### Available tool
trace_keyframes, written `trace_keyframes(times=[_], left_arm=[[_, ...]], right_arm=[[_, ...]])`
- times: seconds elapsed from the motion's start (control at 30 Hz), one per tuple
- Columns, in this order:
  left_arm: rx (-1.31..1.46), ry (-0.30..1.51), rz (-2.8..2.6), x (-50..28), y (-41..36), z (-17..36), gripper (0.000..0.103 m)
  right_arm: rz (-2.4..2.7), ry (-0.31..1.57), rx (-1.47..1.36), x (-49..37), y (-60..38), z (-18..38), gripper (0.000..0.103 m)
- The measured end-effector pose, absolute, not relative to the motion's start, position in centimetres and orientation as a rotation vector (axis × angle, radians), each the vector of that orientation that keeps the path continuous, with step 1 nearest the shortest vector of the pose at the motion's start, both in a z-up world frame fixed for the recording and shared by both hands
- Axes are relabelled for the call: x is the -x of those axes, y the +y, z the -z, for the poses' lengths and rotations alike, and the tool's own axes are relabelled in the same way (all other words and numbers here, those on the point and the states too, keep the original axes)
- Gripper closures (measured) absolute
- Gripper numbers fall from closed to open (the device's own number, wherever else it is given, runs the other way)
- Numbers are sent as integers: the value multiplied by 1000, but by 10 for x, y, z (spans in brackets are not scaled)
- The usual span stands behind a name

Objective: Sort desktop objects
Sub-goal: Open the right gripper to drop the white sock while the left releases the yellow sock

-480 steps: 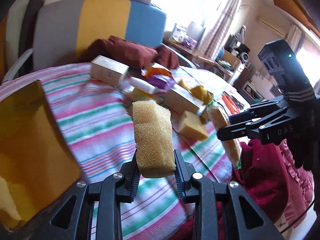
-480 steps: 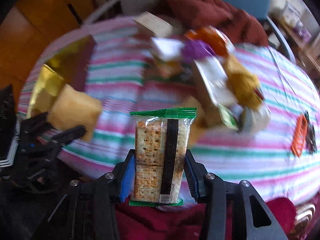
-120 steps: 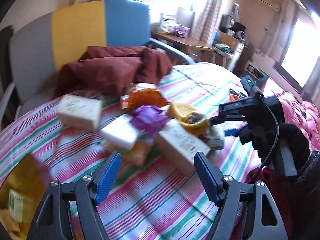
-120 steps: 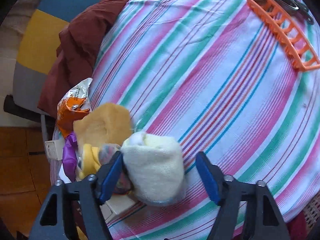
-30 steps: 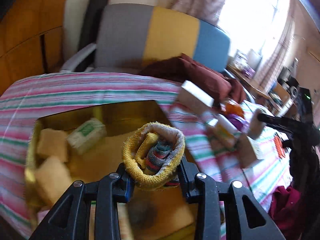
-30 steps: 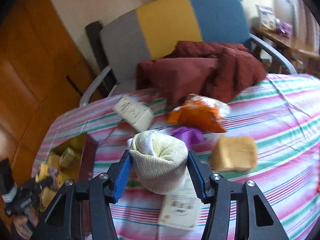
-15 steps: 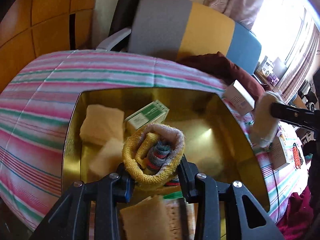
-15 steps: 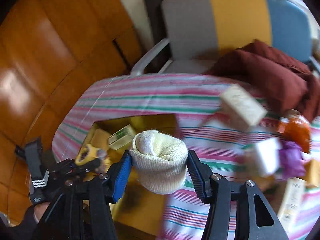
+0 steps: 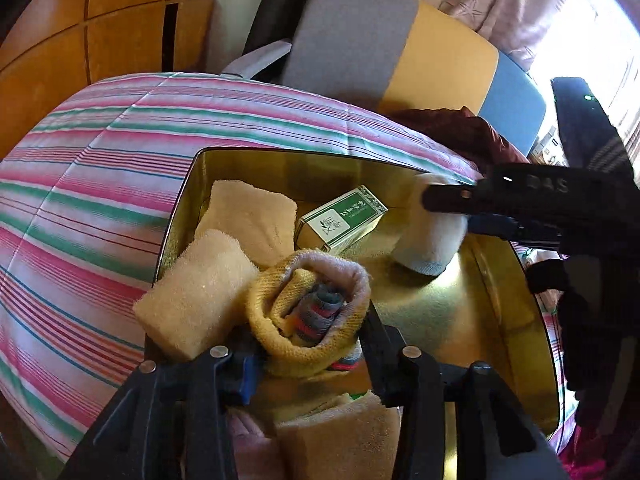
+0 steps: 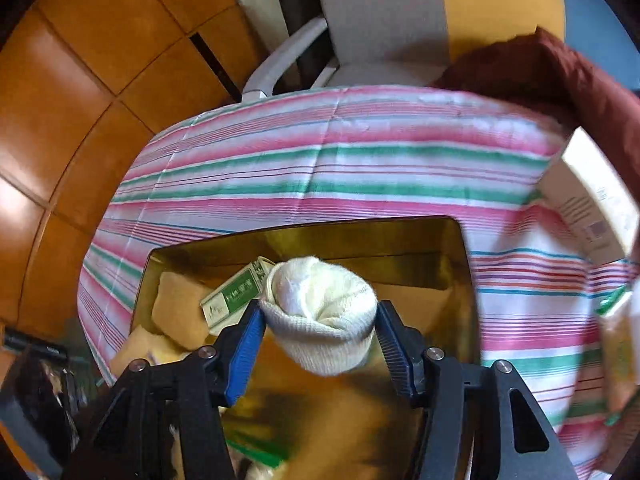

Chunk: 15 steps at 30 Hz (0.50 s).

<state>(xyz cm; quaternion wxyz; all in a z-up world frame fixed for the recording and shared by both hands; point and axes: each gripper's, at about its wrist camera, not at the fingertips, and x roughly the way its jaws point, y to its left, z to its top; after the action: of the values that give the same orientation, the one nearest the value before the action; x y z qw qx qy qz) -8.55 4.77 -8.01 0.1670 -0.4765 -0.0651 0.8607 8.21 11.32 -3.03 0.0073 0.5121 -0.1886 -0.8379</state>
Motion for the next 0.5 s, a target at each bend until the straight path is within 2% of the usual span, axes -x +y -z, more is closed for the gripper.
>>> trace_keyframes(times=[0.07, 0.13, 0.5], left_arm=[[1359, -200, -2449, 86, 46, 80, 57], [1354, -202, -2450, 86, 45, 80, 56], [1298, -182, -2502, 82, 41, 67, 51]], right_arm=[[2600, -632, -1603, -76, 112, 34, 44], [2596, -680, -1581, -74, 113, 33, 39], [2646, -709, -1453, -100, 125, 2, 37]])
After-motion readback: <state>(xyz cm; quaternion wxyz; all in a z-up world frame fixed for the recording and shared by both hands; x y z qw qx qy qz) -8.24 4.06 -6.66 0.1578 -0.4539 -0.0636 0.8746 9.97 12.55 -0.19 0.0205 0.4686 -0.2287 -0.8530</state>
